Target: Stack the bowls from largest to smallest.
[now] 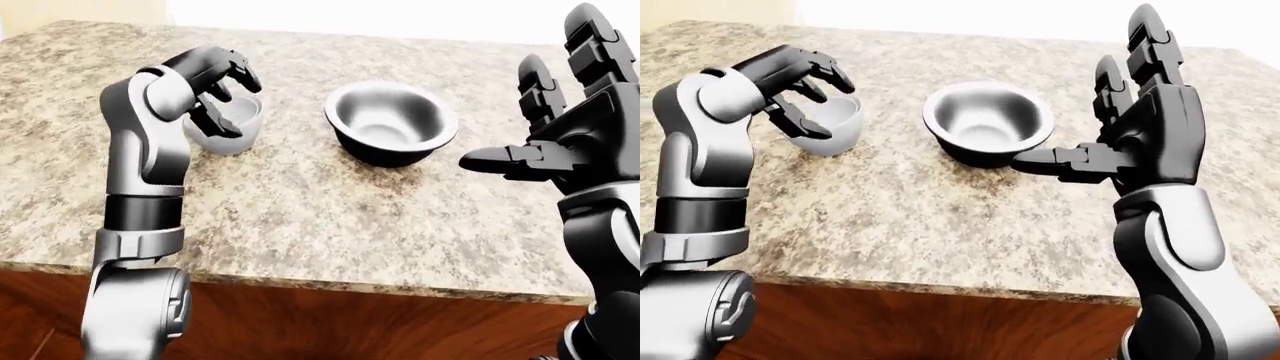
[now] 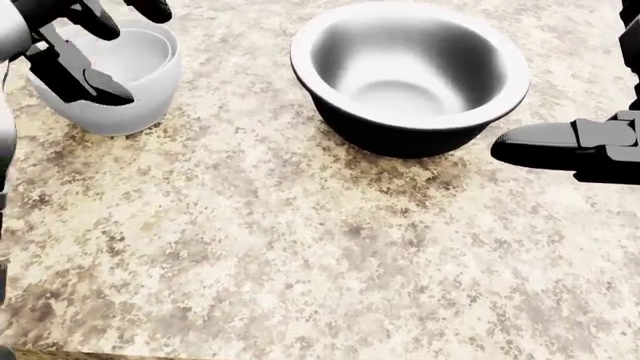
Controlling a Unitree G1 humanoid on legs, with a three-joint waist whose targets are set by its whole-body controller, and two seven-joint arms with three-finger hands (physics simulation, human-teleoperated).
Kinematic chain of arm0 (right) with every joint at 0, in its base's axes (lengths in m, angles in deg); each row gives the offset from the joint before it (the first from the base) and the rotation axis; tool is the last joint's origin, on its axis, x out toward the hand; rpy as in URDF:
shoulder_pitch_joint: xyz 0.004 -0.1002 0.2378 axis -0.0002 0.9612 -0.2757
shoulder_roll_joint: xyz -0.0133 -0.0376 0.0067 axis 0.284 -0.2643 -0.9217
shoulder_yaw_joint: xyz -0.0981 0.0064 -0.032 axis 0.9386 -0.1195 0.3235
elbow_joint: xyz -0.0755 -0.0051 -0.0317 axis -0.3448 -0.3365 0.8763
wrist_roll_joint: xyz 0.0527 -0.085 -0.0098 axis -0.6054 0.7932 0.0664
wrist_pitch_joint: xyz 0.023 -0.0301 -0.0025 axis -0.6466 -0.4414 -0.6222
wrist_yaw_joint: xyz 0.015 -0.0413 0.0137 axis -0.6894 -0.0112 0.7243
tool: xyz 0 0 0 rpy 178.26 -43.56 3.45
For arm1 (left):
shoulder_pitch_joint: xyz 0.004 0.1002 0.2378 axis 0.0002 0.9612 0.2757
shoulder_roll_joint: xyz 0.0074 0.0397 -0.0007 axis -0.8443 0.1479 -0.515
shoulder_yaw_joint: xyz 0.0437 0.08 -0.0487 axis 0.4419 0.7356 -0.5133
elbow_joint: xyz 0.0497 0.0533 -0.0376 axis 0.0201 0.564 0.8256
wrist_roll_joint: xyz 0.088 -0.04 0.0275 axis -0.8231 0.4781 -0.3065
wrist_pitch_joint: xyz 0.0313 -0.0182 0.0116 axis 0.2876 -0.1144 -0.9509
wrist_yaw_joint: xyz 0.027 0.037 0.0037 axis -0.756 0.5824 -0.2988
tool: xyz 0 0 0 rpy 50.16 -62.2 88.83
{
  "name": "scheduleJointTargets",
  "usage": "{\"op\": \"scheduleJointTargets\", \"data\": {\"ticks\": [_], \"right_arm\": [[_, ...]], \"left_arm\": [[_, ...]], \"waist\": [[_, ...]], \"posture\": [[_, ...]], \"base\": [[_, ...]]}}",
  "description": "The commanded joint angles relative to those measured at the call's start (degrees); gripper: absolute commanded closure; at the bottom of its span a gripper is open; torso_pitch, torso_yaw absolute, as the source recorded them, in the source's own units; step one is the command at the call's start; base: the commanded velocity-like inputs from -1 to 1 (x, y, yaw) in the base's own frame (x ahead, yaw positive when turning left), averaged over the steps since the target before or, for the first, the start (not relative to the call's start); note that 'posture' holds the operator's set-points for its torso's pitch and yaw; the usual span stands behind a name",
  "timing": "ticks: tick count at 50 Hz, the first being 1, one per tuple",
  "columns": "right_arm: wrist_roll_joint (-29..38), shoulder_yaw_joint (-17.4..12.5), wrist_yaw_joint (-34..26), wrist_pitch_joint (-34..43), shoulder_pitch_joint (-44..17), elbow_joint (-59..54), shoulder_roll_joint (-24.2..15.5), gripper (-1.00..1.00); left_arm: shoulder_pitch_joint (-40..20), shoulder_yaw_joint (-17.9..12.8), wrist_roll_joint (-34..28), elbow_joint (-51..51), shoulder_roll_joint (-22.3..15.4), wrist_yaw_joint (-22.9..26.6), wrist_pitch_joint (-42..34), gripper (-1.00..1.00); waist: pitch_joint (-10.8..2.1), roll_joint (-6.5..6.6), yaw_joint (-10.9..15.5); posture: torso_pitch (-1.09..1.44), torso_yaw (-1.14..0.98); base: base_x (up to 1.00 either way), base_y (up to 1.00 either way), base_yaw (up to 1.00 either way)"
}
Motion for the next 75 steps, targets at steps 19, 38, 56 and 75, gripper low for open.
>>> {"op": "scheduleJointTargets", "data": {"ticks": [19,38,56,75], "right_arm": [[2.03,-0.77,-2.5,-5.6,1.34,-1.46,-0.02,-1.0],[4.36,-1.49,-5.23,-8.82,3.95,-3.4,0.82,-1.0],[0.13,-4.73,-3.35,-5.46,3.04,-1.2,-2.04,-1.0],[-3.22,-6.82,-2.27,-5.81,4.13,-1.01,-4.42,-1.0]], "left_arm": [[-5.86,0.62,-2.95,19.94,-0.21,-13.44,5.16,-0.37],[-7.49,2.94,-6.1,35.12,0.59,-21.61,7.99,0.04],[-9.46,0.78,0.05,23.11,0.31,-18.31,7.91,1.0],[-13.22,2.74,-1.4,11.74,5.73,-13.87,7.51,1.0]], "waist": [[-2.06,-0.17,0.05],[-2.47,-0.19,-0.24],[-2.22,-0.49,-0.05],[-6.45,-1.11,0.21]], "posture": [[0.0,0.0],[0.0,0.0],[0.0,0.0],[-0.16,0.0]], "base": [[0.0,0.0,0.0],[0.0,0.0,0.0],[0.0,0.0,0.0],[0.0,0.0,0.0]]}}
